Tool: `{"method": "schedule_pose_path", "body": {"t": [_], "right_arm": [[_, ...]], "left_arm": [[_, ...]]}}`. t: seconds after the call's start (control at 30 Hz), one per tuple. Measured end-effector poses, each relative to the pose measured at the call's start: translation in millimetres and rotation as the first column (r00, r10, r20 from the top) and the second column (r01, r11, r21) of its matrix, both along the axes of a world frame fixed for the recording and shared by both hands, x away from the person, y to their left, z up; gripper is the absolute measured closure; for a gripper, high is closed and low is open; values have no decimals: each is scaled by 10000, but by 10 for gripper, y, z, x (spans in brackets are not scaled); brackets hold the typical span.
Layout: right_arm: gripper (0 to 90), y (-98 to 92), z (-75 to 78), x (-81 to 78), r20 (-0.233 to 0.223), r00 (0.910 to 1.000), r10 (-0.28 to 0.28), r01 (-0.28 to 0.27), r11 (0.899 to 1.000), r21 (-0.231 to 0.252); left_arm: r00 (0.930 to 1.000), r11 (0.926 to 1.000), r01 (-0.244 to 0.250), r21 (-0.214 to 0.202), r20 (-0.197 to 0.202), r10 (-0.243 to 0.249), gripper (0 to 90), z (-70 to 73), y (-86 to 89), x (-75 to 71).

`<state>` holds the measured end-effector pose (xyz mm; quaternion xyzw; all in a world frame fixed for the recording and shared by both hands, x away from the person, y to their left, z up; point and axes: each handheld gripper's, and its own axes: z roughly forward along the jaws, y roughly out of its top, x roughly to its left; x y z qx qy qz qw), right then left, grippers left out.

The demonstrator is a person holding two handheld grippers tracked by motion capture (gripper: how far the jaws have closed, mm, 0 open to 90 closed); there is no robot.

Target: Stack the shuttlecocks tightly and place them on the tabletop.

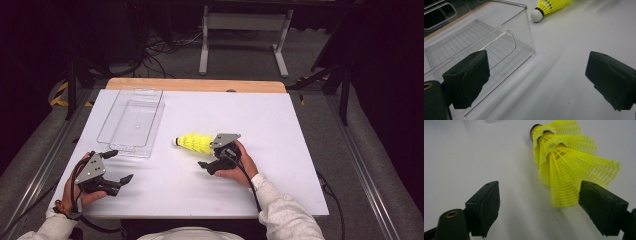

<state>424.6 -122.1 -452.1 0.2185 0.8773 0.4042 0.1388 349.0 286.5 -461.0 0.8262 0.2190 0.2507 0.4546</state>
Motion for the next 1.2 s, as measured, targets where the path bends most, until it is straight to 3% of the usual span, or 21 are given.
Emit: {"method": "schedule_pose_path", "body": {"t": [0.27, 0.63, 0.93, 1.2], "right_arm": [[186, 124, -17, -2, 28, 9999, 166, -166, 9999, -29], [243, 273, 0, 49, -189, 9997, 136, -129, 9992, 389], [309, 354, 7, 139, -514, 9983, -269, 308, 9966, 760], [349, 417, -12, 180, -577, 9954, -769, 808, 9943, 689]], "left_arm": [[10000, 10000, -13, -61, -82, 12, 64, -8, -7, 3], [9999, 10000, 1, -32, -118, -1, 64, -17, -19, 16], [9999, 10000, 52, -10, -91, -52, 64, -15, -15, 16], [9999, 10000, 78, 12, -136, -77, 64, -21, -16, 16]]}}
